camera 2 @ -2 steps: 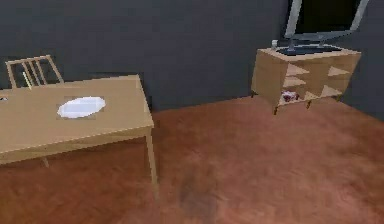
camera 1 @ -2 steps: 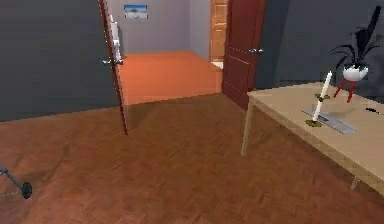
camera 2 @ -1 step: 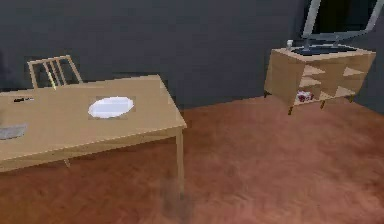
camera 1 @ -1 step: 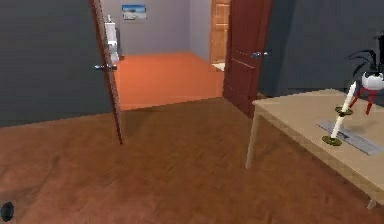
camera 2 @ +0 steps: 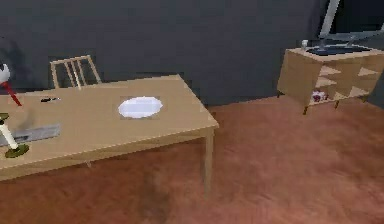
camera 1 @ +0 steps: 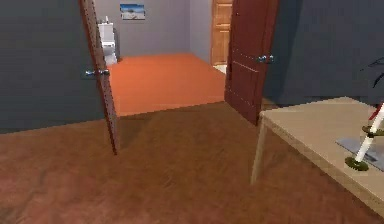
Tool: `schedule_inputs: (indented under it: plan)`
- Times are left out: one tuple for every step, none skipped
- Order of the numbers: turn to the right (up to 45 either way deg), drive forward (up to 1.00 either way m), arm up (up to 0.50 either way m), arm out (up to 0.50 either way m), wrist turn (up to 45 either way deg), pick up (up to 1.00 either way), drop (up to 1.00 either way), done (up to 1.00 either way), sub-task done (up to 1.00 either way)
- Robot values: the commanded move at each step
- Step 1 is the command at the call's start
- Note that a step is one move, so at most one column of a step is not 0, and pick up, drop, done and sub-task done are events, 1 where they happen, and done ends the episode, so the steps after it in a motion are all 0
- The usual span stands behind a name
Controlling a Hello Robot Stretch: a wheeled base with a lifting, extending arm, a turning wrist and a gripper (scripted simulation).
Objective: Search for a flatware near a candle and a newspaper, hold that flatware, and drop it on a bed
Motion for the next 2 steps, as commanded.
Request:
schedule_inputs:
  plan:
    - [45.0,0.00,0.00,0.00,0.0,0.00,0.00,0.00,0.00]
    - [45.0,0.00,0.00,0.00,0.0,0.00,0.00,0.00,0.00]
